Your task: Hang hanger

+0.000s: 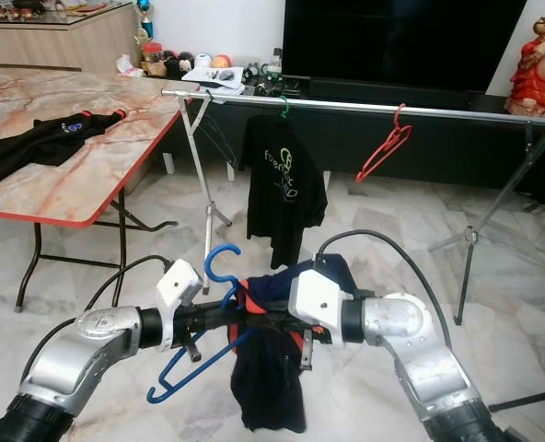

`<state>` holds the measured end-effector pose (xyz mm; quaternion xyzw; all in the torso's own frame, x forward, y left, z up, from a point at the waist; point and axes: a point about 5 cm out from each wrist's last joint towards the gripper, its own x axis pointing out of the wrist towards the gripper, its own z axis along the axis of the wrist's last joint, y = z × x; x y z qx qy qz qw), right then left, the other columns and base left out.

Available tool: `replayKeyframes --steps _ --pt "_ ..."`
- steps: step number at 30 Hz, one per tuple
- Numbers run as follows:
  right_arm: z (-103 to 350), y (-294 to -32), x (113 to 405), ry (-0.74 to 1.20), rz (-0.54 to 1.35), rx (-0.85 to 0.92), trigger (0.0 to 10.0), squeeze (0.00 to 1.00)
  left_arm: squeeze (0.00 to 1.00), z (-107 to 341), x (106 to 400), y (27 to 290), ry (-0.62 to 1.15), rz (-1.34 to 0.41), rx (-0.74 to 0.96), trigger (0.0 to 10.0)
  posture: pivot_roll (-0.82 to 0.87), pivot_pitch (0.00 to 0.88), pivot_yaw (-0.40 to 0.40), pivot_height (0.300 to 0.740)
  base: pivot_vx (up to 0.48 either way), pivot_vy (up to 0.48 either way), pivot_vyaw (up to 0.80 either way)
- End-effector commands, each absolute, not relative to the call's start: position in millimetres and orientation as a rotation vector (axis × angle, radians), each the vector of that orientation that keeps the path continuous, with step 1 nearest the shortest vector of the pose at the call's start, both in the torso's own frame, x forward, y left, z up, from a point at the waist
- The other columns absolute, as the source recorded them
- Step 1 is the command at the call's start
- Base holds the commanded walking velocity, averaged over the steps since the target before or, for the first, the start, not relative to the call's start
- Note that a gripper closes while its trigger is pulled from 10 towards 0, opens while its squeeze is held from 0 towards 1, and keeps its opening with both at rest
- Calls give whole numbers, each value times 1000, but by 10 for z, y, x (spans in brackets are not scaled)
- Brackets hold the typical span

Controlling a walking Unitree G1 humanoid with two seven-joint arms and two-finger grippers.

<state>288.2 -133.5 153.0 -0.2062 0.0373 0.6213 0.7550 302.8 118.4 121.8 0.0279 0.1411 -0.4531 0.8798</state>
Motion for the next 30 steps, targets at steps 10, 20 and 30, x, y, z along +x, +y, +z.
replayKeyframes --steps 10,20,30 --pt "1515 -1324 2874 99 1351 -479 10000 1000 0 1303 3122 1205 221 -866 21 10000 142 34 -60 740 0 0 0" --pt "1332 -1443 2790 227 1322 -599 10000 1000 0 1315 3196 1258 185 -780 4 10000 132 34 -67 740 0 0 0" --pt "1694 -1804 3413 63 723 -692 10000 0 0 1246 3057 1269 207 -901 72 10000 125 32 -71 740 0 0 0"
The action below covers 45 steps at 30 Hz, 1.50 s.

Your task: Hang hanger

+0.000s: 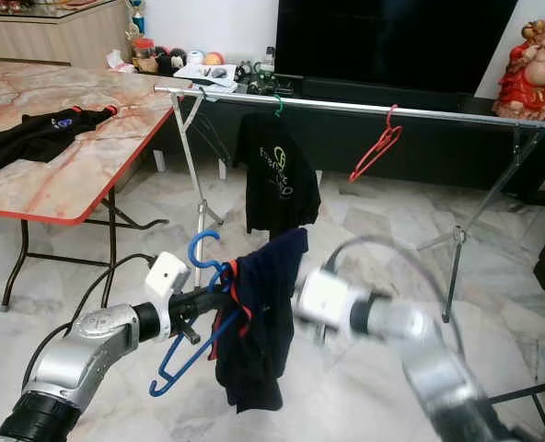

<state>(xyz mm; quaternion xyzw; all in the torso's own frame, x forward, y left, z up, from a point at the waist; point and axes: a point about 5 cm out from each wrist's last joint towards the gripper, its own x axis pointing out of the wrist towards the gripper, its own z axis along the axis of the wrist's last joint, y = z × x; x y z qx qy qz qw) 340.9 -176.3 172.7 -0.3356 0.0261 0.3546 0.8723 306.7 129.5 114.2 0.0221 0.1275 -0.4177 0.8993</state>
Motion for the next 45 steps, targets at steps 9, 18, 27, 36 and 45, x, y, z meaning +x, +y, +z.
replayKeyframes --steps 9,18,27,36,45 --pt "1676 -1702 3312 117 1122 -727 10000 0 0 1161 2861 1265 319 -1097 178 10000 129 17 -77 740 0 0 0" --pt "1640 -1766 3293 226 1363 -714 10000 1000 0 1169 2785 1239 353 -1184 243 10000 141 0 -86 740 0 0 0" --pt "1582 -1649 3245 212 1557 -663 10000 0 0 1197 2763 1220 363 -1222 282 10000 150 0 -88 740 0 0 0" --pt "1420 -1498 3214 221 1627 -653 10000 0 0 1233 2726 1123 363 -1293 349 10000 161 0 -90 740 0 0 0" --pt "1299 -1483 3212 267 1652 -696 10000 0 0 1300 2705 1063 347 -1339 375 10000 169 5 -98 740 0 0 0"
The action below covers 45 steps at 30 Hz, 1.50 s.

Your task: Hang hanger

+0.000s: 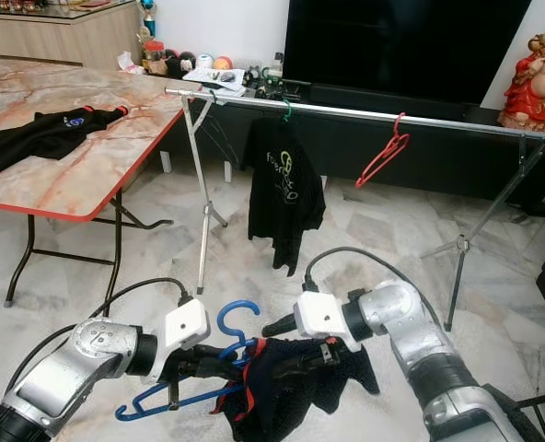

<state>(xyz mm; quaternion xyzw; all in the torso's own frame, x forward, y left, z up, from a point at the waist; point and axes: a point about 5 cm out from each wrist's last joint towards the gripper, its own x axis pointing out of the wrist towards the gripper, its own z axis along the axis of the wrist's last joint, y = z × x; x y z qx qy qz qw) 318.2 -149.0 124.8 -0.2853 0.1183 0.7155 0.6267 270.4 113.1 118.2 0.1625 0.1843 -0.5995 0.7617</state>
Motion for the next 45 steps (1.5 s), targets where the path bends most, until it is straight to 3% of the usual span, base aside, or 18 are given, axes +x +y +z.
replayKeyframes --steps 1,8,19,20,21,45 --pt "1294 -1482 3217 268 1647 -697 10000 0 0 1301 2705 1062 347 -1340 376 10000 169 5 -98 740 0 0 0" --pt "1224 -1444 3274 275 1576 -699 10000 0 0 1339 2698 1015 339 -1355 390 10000 174 13 -101 740 0 0 0" --pt "1147 -1420 3245 331 1617 -651 10000 0 0 1362 2687 974 330 -1371 408 10000 181 19 -104 740 0 0 0" --pt "1142 -1415 3246 328 1616 -647 3882 0 0 1367 2684 967 328 -1374 412 10000 181 19 -104 740 0 0 0" --pt "1142 -1410 3248 326 1612 -639 0 0 0 1369 2683 965 327 -1375 412 10000 181 19 -104 740 0 0 0" --pt "1117 -1408 3235 356 1635 -595 0 0 0 1410 2732 934 298 -1367 441 10000 182 21 -104 740 0 0 0"
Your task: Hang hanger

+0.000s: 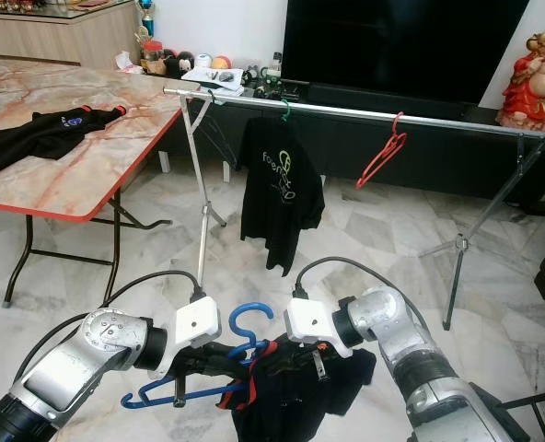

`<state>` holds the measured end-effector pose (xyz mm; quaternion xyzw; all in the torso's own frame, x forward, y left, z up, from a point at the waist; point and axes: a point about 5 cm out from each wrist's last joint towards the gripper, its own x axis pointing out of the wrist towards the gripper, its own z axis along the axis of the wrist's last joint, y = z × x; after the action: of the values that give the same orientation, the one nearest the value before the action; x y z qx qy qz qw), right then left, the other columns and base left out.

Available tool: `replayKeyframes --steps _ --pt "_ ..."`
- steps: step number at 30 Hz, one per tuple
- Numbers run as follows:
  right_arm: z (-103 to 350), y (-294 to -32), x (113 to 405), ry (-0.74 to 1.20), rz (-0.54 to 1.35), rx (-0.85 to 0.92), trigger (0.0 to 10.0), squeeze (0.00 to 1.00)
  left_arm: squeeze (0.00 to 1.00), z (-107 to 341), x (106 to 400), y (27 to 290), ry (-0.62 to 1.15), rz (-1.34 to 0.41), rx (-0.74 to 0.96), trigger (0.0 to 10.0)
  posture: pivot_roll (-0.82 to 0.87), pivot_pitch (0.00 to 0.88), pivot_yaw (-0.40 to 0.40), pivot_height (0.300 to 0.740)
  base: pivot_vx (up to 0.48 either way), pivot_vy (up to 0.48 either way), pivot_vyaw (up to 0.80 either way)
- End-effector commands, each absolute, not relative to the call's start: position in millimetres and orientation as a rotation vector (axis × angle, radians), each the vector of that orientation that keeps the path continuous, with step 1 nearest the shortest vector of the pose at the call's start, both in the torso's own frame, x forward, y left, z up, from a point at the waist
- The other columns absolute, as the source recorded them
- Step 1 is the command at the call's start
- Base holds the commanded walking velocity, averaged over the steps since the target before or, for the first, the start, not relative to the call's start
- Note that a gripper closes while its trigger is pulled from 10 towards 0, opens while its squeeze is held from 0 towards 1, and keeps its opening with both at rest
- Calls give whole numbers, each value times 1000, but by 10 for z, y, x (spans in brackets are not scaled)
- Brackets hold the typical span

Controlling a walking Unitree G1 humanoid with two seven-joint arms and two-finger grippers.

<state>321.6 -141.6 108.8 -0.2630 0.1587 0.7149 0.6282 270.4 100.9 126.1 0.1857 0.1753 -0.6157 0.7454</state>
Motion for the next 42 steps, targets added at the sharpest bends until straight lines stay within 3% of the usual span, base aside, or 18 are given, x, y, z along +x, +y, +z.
replayKeyframes --steps 1,15,16,17,18,30,36,42 --pt "1114 -1406 3232 358 1640 -592 0 0 0 1414 2735 934 296 -1366 444 10000 182 21 -104 740 0 0 0" --pt "1084 -1432 3205 379 1652 -592 0 0 0 1421 2764 944 284 -1348 456 10000 170 0 -91 740 0 0 0" --pt "1081 -1436 3205 380 1649 -593 0 0 408 1422 2761 949 286 -1352 452 10000 170 0 -91 740 0 0 0" --pt "1075 -1440 3203 382 1646 -594 0 0 580 1420 2757 955 289 -1357 450 10000 170 0 -88 740 0 0 0" --pt "1057 -1455 3196 388 1639 -596 0 0 1000 1416 2746 970 299 -1368 451 10000 170 0 -85 740 0 0 0" --pt "942 -1581 3162 446 1570 -617 0 0 1000 1430 2698 1167 362 -1391 466 10000 174 0 -76 740 0 0 0" --pt "912 -1709 3201 454 1435 -644 0 0 1000 1471 2760 1505 356 -1194 437 10000 175 0 -74 740 0 0 0" --pt "1094 -1857 3371 354 1197 -595 0 0 1000 1311 2600 1945 427 -976 335 10000 188 0 -88 740 0 0 0"
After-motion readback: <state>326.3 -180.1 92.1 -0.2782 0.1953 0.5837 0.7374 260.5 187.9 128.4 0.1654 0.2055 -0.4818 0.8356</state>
